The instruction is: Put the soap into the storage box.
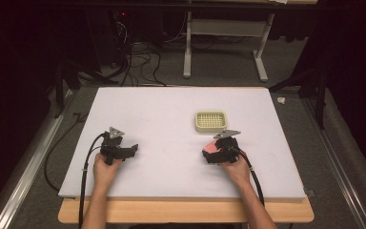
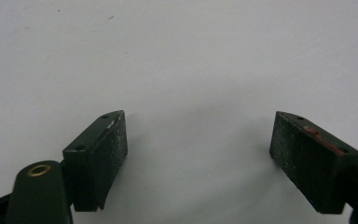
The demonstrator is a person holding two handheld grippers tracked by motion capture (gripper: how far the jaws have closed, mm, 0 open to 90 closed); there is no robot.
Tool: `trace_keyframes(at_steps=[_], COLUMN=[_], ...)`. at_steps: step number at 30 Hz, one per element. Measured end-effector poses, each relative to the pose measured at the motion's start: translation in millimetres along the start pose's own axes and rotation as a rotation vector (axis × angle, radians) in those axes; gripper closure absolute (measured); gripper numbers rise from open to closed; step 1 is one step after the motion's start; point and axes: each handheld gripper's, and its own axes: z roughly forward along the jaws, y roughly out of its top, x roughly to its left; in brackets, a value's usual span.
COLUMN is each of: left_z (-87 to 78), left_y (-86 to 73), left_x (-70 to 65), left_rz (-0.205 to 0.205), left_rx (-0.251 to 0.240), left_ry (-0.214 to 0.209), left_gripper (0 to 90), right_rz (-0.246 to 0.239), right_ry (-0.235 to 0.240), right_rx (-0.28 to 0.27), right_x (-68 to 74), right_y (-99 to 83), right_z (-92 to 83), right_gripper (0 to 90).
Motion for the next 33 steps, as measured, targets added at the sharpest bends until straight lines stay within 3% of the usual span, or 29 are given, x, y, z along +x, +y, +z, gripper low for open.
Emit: trace_keyframes(at_steps=[5,6,13,33], left_z=[0.0,0.0,0.0,0.0], left_y=[0.0,0.0,0.0,0.0], left_x=[0.0,0.0,0.0,-0.1], left_rz=[0.0,0.0,0.001,0.0], left_rx=[0.0,0.0,0.0,0.0], left_ry=[0.0,0.0,0.0,0.0], left_gripper=[19.3,19.3,19.3,19.3], right_rz=[0.013,0.034,0.038,0.104], right_ry=[0.004,0.028,0.033,0.064], right_rx=[-0.001,-0.012,-0.026,-0.085], right_x=[0.4,-0.2,2.7,-3.8], right_y=[0.5,0.9,2.8,7.3], right_z=[-0.3,-0.9,-2.8,-23.8], right_gripper=[13.8,13.8,13.8,13.9])
